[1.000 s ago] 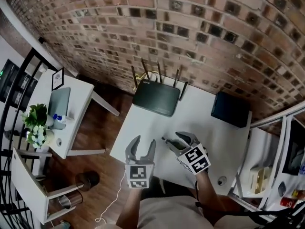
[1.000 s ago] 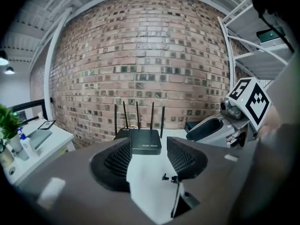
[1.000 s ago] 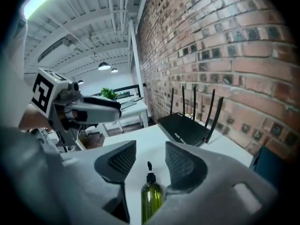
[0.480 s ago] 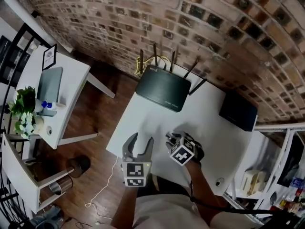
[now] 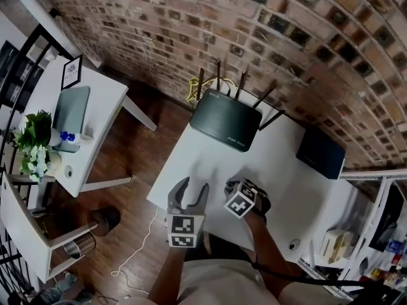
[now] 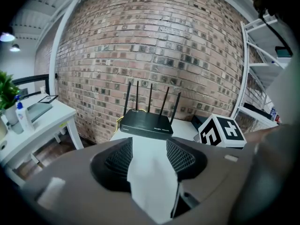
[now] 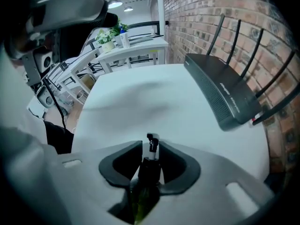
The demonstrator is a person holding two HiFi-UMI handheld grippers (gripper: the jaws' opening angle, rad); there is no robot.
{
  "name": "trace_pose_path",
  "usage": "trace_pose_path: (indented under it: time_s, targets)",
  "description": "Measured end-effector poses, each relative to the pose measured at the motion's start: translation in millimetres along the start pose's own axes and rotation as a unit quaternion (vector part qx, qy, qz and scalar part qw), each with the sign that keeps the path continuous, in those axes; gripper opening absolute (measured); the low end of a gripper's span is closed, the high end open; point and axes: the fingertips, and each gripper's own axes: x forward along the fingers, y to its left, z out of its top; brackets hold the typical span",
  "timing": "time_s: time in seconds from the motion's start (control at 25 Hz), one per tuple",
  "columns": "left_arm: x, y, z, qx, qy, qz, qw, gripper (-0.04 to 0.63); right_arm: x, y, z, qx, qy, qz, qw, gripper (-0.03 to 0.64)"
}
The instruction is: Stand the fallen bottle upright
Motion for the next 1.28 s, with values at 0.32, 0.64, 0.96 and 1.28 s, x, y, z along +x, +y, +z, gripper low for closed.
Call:
trace_pose_path:
  time_s: [0.32, 0.64, 0.96, 1.28]
  targets:
    - [-2, -12, 34, 0.005, -0.035, -0.030, 0.9989, 0.232, -52, -1, 9, 0.103, -0.093, -0.014, 0.990, 0.087]
    - [-11, -66, 75, 0.041, -0.073, -0.103, 0.9912, 0.227, -121, -24, -23, 0.180, -0.200, -0.106, 0.957, 0.086]
    - [-5, -92, 95, 0.083, -0.077, -0.137, 0.9842, 0.227, -181, -24, -85, 0.270, -0.281, -0.249, 0.886, 0.081]
    - [-7, -146, 78, 0.107, -0.058, -0.186, 0.9750, 0.227, -194, 9, -115, 0.275, -0.329, -0.286, 0.857, 0.081]
